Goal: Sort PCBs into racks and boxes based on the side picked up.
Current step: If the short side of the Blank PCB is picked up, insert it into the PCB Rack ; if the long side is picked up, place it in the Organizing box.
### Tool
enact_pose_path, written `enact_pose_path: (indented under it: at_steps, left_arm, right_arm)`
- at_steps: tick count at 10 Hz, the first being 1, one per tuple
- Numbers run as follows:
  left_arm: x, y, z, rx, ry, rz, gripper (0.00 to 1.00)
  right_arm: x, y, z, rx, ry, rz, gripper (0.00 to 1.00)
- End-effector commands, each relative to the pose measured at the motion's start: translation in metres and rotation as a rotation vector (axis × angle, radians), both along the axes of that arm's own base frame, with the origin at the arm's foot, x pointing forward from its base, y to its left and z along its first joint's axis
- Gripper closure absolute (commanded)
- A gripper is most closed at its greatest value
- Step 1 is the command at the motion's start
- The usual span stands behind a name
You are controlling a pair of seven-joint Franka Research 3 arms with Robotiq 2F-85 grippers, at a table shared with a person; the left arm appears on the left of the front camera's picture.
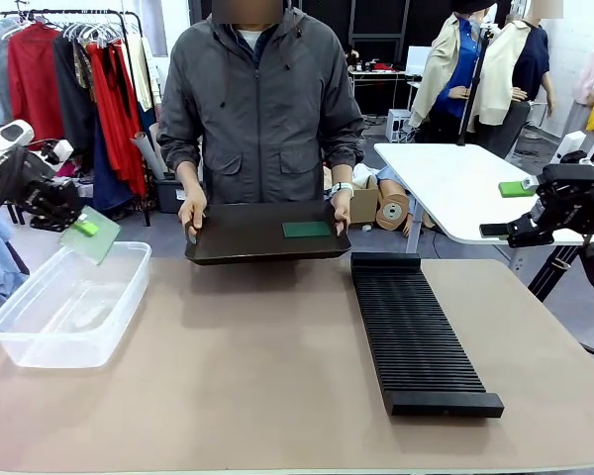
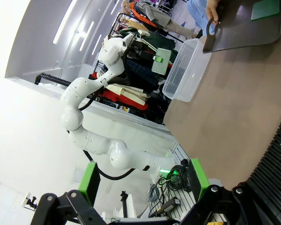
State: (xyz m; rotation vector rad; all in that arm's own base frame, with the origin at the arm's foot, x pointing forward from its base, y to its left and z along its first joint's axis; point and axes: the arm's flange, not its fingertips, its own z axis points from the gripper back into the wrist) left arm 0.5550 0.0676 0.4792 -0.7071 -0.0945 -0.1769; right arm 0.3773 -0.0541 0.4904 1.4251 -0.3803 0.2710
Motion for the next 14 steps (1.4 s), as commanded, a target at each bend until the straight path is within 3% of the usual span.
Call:
enact_pose_path:
  at_steps: [1,4,14]
  left_arm:
    - [0.002,-0.009,-0.005,0.142,0.024,-0.013,1.00]
    - [-0.002,-0.021,-0.020,0.293,0.045,-0.047,1.00]
    - [0.032,-0.024,-0.117,0.197,0.077,0.046,1.00]
  right_arm:
    - [0.000,0.000,0.002,0.006,-0.010,-0.002,0.00]
    - [0.000,0.000,0.002,0.006,-0.010,-0.002,0.00]
    - [0.000,0.000,0.002,0.006,-0.010,-0.002,0.00]
